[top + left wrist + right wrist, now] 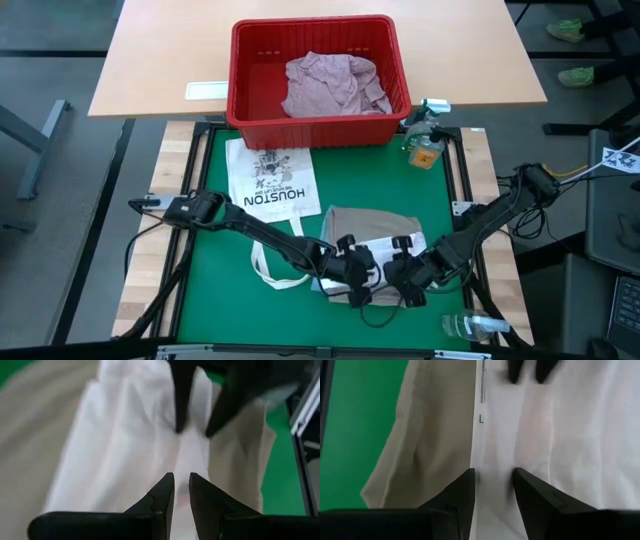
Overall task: Fold laundry
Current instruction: Fold the white underwear
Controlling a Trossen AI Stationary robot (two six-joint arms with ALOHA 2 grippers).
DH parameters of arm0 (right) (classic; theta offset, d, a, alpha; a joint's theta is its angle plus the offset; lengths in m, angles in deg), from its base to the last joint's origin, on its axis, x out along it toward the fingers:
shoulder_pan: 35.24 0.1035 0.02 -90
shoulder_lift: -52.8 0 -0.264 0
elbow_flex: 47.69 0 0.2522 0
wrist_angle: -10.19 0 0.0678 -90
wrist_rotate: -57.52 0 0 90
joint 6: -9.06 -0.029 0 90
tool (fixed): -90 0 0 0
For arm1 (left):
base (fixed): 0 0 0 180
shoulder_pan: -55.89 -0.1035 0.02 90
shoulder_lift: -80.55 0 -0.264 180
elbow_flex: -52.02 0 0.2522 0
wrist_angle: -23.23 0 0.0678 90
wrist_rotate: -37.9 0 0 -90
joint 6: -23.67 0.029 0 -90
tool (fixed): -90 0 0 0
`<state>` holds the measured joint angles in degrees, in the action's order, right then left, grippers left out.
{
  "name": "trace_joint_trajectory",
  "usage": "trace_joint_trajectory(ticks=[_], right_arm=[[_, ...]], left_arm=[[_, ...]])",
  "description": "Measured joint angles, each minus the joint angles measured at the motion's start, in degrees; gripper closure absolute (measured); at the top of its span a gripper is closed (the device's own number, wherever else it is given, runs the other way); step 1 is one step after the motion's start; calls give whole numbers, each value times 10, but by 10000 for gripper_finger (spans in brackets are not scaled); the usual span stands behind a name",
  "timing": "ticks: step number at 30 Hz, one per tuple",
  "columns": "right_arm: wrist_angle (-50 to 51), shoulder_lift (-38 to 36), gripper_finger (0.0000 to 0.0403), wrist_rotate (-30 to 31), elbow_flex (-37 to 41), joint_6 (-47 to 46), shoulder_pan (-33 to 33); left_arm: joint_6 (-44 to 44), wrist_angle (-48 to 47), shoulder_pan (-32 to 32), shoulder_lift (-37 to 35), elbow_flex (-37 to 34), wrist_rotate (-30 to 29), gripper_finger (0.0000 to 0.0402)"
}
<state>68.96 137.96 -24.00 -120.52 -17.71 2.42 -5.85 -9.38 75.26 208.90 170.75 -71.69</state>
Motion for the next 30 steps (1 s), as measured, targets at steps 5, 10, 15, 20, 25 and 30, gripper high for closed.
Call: trace_joint_trajectory(ticks=[5,10,15,20,25,30], right_arm=[[0,0,268,-10,0,0,-2],[6,-24,268,-11,0,0,-2],[38,-64,268,-24,0,-5,1],[116,-101,268,-13,0,-33,6],[234,-134,268,39,0,-62,6],[290,-164,268,56,0,-76,5]], left_arm=[[1,-4,10,18,0,9,347],[1,-8,8,16,0,3,347],[1,-10,7,15,0,2,347],[2,-10,8,15,0,2,347],[1,-10,8,15,0,2,347],[1,-10,8,14,0,2,347]])
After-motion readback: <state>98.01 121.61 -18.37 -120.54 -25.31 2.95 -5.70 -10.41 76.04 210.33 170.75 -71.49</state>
